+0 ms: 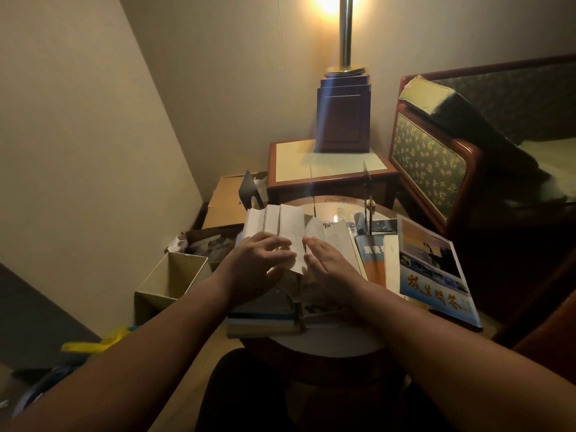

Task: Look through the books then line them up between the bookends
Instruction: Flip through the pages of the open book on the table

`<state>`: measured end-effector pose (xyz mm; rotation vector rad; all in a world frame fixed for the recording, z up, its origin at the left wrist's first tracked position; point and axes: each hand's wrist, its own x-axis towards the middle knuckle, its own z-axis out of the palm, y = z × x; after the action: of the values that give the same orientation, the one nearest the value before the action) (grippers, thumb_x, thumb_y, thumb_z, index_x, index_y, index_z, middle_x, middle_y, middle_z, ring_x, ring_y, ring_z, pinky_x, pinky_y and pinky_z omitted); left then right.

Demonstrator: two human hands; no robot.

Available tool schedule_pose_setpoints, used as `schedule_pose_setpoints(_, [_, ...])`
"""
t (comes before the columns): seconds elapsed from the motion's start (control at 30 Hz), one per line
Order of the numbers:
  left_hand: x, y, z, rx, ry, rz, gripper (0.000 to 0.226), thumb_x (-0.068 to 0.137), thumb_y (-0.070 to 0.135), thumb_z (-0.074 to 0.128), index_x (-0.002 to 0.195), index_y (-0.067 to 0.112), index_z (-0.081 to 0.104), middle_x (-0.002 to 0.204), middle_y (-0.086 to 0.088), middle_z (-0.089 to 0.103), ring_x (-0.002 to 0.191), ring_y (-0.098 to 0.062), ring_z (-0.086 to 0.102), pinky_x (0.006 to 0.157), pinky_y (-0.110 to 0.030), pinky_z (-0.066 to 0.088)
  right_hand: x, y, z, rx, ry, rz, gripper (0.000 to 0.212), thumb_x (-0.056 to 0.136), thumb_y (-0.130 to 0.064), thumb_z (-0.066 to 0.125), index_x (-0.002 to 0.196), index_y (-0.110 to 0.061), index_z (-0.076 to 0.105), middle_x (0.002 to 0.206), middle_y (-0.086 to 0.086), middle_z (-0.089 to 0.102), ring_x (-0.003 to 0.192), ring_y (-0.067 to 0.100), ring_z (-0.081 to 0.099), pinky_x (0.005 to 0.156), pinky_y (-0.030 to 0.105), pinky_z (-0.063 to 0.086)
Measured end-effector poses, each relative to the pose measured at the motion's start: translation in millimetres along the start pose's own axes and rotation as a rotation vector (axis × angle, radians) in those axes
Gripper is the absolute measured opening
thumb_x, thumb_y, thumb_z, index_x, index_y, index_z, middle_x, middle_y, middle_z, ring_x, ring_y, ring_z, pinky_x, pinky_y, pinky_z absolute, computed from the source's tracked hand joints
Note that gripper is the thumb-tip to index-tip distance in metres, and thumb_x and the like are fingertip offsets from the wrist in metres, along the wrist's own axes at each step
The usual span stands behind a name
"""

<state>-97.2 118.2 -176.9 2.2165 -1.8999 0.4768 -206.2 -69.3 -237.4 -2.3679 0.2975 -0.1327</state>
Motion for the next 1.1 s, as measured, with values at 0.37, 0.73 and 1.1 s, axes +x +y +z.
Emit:
schedule_pose_setpoints(0.37, [-43, -24, 3, -0.078, -0.119, -0.176, 0.02, 0.086, 0.024, 0.064, 0.104, 0.021, 0.071, 0.108, 0.002, 0.072, 0.101, -0.014, 0.067, 0.08, -0.037, 0.059, 4, -14, 8, -0.195, -0.015, 0.0, 0.065, 0.105, -0.027, 0.046, 0.16, -0.02, 0.012, 0.168, 0.002, 0.002, 0.154, 0.023, -0.006, 0.122, 0.041, 0.002])
schedule_pose_setpoints(0.73, [-13, -7, 3, 0.147, -0.517, -0.339, 0.049, 0.094, 0.041, 0.052, 0.142, 0.038, 0.044, 0.146, -0.006, 0.034, 0.137, -0.027, 0.031, 0.113, -0.045, 0.031, 6, -1, 23, -0.531, -0.154, 0.014, 0.069, 0.107, -0.044, 0.025, 0.159, -0.01, -0.005, 0.166, 0.012, -0.015, 0.151, 0.027, -0.021, 0.119, 0.038, -0.011])
schedule_pose_setpoints(1.1, [23, 15, 47, -0.123, -0.567, -0.693, 0.072, 0.101, 0.04, 0.028, 0.153, 0.022, -0.019, 0.157, -0.006, -0.034, 0.145, -0.025, -0.028, 0.119, -0.055, -0.007, 2, 11, 34, -0.611, -0.086, -0.017, 0.071, 0.104, -0.051, 0.01, 0.159, -0.008, -0.005, 0.166, 0.014, -0.014, 0.151, 0.026, -0.021, 0.121, 0.037, -0.013])
